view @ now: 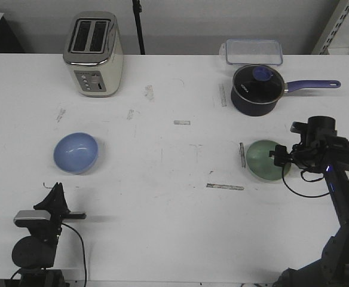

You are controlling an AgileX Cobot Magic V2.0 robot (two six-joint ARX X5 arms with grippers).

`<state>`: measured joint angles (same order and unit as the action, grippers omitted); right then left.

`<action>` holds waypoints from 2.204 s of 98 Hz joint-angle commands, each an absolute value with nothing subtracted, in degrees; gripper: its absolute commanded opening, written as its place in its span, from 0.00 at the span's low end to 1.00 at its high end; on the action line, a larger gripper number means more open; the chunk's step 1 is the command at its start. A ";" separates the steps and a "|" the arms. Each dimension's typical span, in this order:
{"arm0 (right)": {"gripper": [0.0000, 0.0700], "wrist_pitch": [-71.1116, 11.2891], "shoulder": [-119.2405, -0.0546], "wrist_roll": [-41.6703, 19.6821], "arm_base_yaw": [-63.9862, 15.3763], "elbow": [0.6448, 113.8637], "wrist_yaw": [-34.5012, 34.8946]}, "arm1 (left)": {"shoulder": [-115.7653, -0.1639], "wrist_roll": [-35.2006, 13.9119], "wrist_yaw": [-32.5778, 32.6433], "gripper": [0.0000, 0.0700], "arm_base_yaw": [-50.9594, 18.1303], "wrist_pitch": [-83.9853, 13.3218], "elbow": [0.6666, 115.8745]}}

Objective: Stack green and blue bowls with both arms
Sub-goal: 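Close the right gripper on the green bowl rim, then drag the green bowl with the right gripper toward the table center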

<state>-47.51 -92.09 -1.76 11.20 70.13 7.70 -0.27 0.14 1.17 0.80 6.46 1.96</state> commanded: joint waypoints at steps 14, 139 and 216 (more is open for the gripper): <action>0.32 -45.63 -93.54 -1.28 11.64 68.97 9.17 | -0.19 0.67 1.08 0.00 0.84 7.35 0.71; 0.00 -37.85 -88.75 -30.17 -20.36 72.38 11.60 | -0.19 0.67 1.08 0.00 0.84 7.35 0.71; 0.00 -30.94 -97.71 -36.42 -32.67 72.36 2.96 | -0.19 0.67 1.08 0.00 0.84 7.35 0.71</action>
<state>-32.23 -96.64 -35.86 -32.21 71.64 3.01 -0.27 0.14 1.19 0.80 6.46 1.96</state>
